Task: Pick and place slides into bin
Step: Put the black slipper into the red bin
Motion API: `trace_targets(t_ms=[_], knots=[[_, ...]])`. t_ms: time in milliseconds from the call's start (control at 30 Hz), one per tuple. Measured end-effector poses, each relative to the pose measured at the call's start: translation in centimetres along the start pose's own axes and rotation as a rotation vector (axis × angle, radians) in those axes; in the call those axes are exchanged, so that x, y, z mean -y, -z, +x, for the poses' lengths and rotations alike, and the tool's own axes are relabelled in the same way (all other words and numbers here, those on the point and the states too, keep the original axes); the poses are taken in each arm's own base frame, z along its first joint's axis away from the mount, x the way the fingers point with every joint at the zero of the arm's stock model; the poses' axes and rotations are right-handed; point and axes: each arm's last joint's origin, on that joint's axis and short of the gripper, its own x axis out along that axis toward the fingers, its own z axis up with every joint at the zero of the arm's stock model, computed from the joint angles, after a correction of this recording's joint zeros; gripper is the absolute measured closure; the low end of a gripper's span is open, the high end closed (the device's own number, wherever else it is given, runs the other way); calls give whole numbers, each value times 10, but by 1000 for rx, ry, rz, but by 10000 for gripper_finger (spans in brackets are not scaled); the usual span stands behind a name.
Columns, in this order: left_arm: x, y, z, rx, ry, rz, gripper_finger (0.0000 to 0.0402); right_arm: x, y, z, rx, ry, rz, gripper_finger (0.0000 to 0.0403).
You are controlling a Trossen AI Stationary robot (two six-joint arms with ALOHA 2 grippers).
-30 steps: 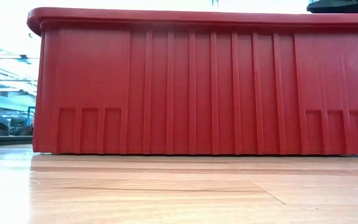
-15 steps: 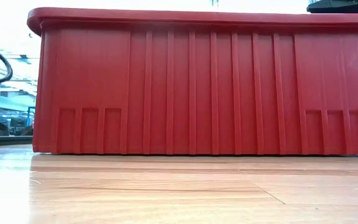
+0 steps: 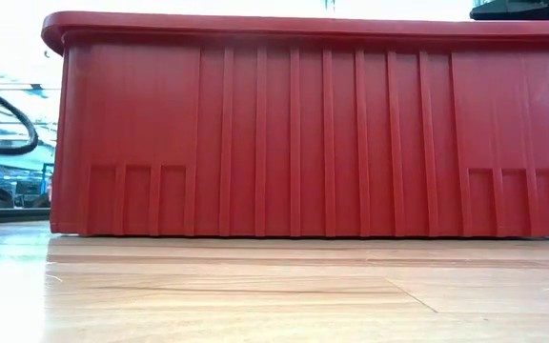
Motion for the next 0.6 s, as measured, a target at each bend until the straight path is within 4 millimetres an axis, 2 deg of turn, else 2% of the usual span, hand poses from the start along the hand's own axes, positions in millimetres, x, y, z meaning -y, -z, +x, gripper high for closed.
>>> trace_targets(t_ms=[100, 167, 333, 500, 600], knots=[[2, -1, 2, -21, 23, 34, 344, 0, 0, 0, 0, 0, -1, 403], [9, -1, -1, -25, 91, 69, 385, 0, 0, 0, -1, 0, -1, 403], [16, 6, -28, -2, 163, 75, 398, 0, 0, 0, 0, -1, 0, 403], [0, 10, -52, 156, 122, -178, 400, 0, 0, 0, 0, -2, -1, 403], [-6, 12, -63, 232, 154, -282, 400, 0, 0, 0, -3, -1, -3, 403]])
